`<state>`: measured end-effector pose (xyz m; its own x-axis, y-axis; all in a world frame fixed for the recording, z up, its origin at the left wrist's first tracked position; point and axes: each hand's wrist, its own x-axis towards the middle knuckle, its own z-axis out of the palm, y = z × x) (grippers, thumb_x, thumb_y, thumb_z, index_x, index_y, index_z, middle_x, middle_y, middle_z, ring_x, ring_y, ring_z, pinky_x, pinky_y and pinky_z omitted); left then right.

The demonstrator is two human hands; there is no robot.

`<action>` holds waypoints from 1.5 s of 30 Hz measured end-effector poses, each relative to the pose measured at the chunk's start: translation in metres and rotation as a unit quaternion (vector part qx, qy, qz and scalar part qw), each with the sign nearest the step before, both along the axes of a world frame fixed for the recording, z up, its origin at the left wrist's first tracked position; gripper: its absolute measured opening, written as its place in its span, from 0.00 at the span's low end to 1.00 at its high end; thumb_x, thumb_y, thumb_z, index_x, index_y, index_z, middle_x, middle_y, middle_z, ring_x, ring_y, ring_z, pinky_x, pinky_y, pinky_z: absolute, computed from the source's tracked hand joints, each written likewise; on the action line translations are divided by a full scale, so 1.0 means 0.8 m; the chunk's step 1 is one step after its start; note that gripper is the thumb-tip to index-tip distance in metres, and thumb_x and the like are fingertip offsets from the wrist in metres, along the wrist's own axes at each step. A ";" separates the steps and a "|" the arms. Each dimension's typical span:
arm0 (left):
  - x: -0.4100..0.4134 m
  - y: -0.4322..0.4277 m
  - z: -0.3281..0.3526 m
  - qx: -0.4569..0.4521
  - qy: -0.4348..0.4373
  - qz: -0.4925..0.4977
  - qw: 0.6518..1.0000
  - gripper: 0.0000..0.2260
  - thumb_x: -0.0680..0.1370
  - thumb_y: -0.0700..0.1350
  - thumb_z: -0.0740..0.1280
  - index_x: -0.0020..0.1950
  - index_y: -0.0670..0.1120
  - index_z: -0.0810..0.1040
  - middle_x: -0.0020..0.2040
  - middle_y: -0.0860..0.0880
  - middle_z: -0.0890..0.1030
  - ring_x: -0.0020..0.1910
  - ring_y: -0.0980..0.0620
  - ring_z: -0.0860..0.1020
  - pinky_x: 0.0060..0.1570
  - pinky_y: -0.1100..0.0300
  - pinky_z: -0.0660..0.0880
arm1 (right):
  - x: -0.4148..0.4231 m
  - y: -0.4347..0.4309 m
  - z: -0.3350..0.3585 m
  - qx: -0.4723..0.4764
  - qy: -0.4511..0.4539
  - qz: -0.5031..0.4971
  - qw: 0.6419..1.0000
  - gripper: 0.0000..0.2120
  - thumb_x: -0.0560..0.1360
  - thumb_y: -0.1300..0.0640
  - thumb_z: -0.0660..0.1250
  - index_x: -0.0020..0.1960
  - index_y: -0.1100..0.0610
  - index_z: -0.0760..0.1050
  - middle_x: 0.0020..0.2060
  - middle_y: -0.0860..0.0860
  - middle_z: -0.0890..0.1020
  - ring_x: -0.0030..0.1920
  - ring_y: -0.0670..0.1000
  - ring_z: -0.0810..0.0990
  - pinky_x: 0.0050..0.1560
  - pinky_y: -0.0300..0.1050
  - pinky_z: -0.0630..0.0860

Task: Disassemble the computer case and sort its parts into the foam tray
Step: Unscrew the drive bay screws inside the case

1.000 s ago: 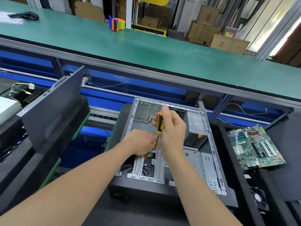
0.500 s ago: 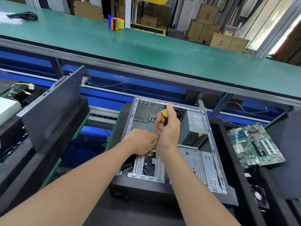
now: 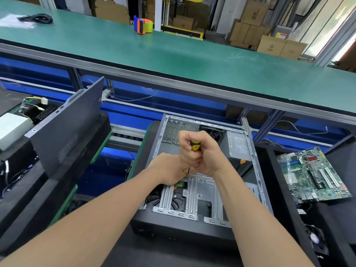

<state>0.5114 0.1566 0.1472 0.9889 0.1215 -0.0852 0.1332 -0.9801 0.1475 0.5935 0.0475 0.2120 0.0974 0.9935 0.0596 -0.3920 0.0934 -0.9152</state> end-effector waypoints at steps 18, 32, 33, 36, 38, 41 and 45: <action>0.001 0.001 0.006 0.001 0.026 -0.034 0.999 0.11 0.74 0.52 0.46 0.35 0.51 0.62 0.32 0.53 0.71 0.28 0.53 0.67 0.29 0.55 0.59 | -0.076 0.003 -0.011 -0.065 -0.144 -0.606 0.780 0.20 0.83 0.40 0.61 0.45 0.53 0.81 0.36 0.50 0.83 0.36 0.50 0.81 0.44 0.48 0.79; 0.003 0.005 -0.004 0.004 0.027 -0.017 0.999 0.17 0.83 0.53 0.53 0.35 0.52 0.64 0.34 0.53 0.72 0.30 0.54 0.69 0.38 0.52 0.68 | -0.047 -0.004 0.002 -0.021 -0.064 -0.395 0.916 0.21 0.80 0.47 0.59 0.30 0.54 0.67 0.24 0.47 0.61 0.25 0.48 0.56 0.27 0.41 0.54; 0.003 0.004 -0.003 0.006 0.025 -0.017 1.000 0.16 0.83 0.53 0.53 0.35 0.51 0.65 0.34 0.53 0.72 0.30 0.53 0.69 0.39 0.51 0.69 | -0.039 -0.005 0.002 -0.018 -0.057 -0.352 0.934 0.22 0.80 0.47 0.59 0.30 0.54 0.66 0.23 0.48 0.60 0.24 0.49 0.54 0.27 0.41 0.52; 0.003 0.002 -0.002 0.011 0.019 -0.017 1.000 0.15 0.83 0.52 0.54 0.37 0.51 0.67 0.34 0.52 0.72 0.33 0.47 0.72 0.39 0.52 0.70 | -0.017 -0.008 0.002 -0.014 -0.053 -0.215 0.975 0.23 0.82 0.50 0.60 0.29 0.54 0.65 0.23 0.48 0.59 0.24 0.47 0.53 0.27 0.40 0.51; 0.003 0.002 -0.002 0.012 0.018 -0.018 1.000 0.15 0.82 0.52 0.53 0.37 0.51 0.67 0.35 0.51 0.72 0.36 0.45 0.73 0.39 0.53 0.70 | -0.007 -0.008 0.003 -0.023 -0.056 -0.124 0.990 0.21 0.79 0.50 0.63 0.29 0.53 0.66 0.22 0.47 0.60 0.24 0.47 0.53 0.28 0.42 0.50; 0.002 0.002 -0.003 0.008 0.010 -0.019 1.000 0.16 0.82 0.50 0.54 0.35 0.51 0.63 0.32 0.54 0.68 0.38 0.45 0.73 0.39 0.54 0.68 | -0.001 -0.003 0.005 -0.017 -0.047 -0.006 0.999 0.20 0.75 0.46 0.69 0.29 0.53 0.69 0.22 0.45 0.62 0.24 0.46 0.54 0.28 0.46 0.48; 0.002 0.001 -0.003 0.014 0.017 -0.012 1.000 0.15 0.82 0.51 0.55 0.35 0.51 0.64 0.33 0.54 0.70 0.36 0.46 0.74 0.38 0.54 0.69 | 0.003 -0.003 0.003 0.005 -0.008 0.000 1.000 0.18 0.73 0.45 0.71 0.34 0.56 0.69 0.23 0.45 0.62 0.23 0.45 0.54 0.27 0.43 0.49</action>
<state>0.5134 0.1577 0.1451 0.9882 0.1000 -0.1162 0.1134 -0.9869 0.1151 0.5960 0.0447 0.2147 0.0973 0.9928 0.0704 -0.3779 0.1022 -0.9202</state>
